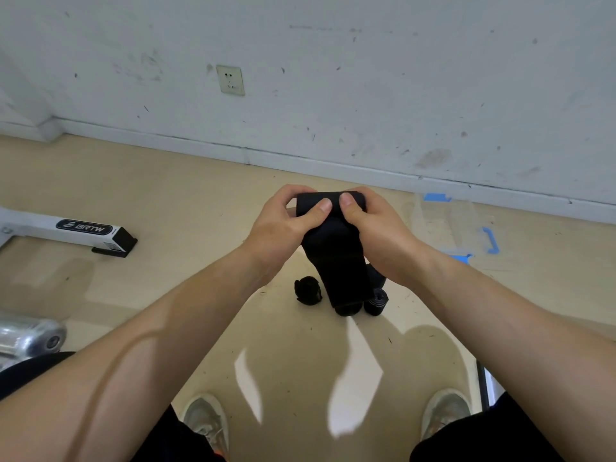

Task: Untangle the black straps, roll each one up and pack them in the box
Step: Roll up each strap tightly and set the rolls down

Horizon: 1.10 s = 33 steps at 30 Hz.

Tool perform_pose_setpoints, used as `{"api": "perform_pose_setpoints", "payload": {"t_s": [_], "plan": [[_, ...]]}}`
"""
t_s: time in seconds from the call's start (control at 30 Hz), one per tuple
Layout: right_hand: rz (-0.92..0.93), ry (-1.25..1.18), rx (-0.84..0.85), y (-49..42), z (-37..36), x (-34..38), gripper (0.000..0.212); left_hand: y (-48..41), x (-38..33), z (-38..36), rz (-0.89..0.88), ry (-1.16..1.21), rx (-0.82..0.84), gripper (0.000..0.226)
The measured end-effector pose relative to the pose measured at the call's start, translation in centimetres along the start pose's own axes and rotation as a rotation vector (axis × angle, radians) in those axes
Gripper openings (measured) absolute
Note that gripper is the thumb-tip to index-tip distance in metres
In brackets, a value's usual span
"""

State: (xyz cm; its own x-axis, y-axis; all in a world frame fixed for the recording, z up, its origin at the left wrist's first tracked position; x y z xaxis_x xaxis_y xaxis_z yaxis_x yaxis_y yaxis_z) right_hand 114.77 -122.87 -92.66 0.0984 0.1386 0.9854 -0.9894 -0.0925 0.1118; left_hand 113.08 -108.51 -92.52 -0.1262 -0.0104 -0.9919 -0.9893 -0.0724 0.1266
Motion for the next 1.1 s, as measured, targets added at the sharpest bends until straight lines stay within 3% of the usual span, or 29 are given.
{"api": "perform_pose_setpoints", "payload": {"t_s": [0.1,0.33,0.5,0.63,0.77,1.1], "plan": [[0.016,0.013,-0.009,0.0,0.1,-0.1,0.018,-0.1,0.3,0.0,0.027,-0.026,-0.013,0.058],[-0.066,-0.158,0.083,0.1,-0.5,0.0,0.017,-0.2,0.2,0.4,0.015,-0.022,-0.050,0.030],[-0.039,-0.004,0.062,0.2,-0.4,0.2,0.031,0.1,-0.2,0.5,-0.001,-0.027,-0.049,0.025],[0.039,0.033,0.000,-0.1,0.0,0.6,0.018,0.2,-0.5,0.6,-0.041,-0.052,-0.048,0.025],[0.011,-0.077,-0.022,-0.3,0.4,0.2,0.010,0.0,-0.2,0.5,-0.028,-0.061,-0.050,0.034],[-0.031,-0.291,0.076,-0.3,0.3,0.4,0.019,0.0,-0.5,0.2,-0.049,-0.053,0.003,0.024]]}}
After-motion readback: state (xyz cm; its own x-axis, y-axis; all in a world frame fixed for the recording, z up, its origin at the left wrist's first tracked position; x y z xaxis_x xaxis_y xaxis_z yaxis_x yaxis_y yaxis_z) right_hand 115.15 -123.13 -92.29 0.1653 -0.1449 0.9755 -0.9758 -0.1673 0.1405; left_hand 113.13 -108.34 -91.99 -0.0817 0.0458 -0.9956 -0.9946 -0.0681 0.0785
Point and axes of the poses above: each hand's wrist, its own y-axis away from the middle knuckle, its own z-axis out of the back of the hand, x = y × z, the point moved 9 cm from there along -y, towards the middle knuckle, and after that the axes turned 5 degrees about -x, right-handed, at the moved point
